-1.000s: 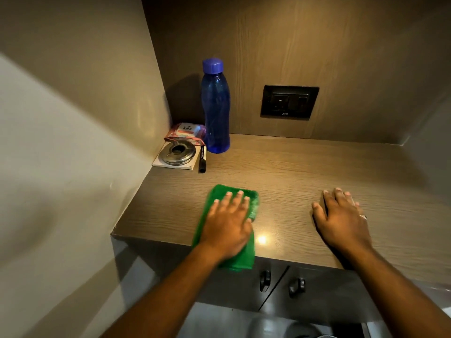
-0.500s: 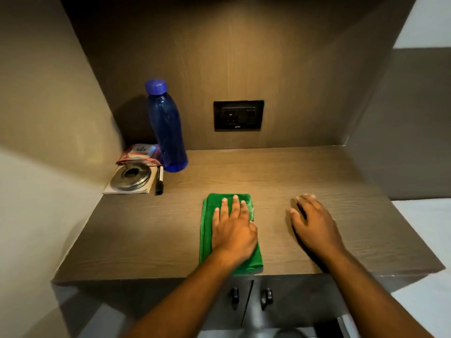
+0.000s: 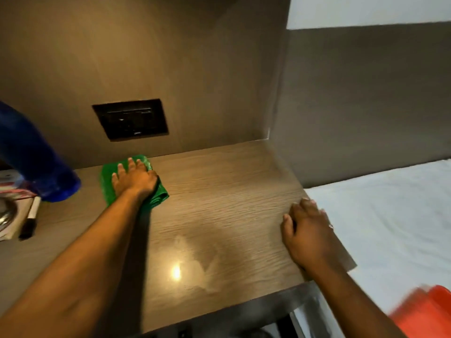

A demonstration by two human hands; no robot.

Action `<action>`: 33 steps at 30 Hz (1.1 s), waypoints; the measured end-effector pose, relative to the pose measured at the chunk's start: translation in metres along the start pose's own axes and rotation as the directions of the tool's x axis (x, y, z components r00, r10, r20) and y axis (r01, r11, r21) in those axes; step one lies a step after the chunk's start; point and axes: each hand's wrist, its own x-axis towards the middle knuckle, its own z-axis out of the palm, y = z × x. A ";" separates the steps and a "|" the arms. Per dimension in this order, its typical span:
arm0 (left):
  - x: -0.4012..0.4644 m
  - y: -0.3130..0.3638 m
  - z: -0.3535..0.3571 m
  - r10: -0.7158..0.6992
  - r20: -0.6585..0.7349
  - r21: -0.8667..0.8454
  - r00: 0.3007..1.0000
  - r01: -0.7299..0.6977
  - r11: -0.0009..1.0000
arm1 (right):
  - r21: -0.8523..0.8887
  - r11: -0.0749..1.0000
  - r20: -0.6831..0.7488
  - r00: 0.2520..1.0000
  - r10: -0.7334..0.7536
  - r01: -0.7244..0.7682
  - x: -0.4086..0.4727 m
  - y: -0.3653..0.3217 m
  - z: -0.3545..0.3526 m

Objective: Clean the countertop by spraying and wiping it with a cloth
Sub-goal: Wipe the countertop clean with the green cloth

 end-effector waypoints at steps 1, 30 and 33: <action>0.001 0.022 0.003 0.033 -0.002 0.004 0.999 -0.033 0.999 | -0.001 1.000 -0.013 1.000 -0.004 0.004 0.003 0.003 0.002; -0.096 0.011 0.027 0.313 -0.058 -0.013 0.948 -0.314 0.949 | -0.152 0.932 0.195 0.934 -0.299 0.330 0.010 -0.053 0.012; -0.097 0.014 0.026 0.296 -0.055 -0.030 0.954 -0.298 0.954 | -0.233 0.968 0.164 0.985 -0.056 0.094 -0.017 -0.005 -0.007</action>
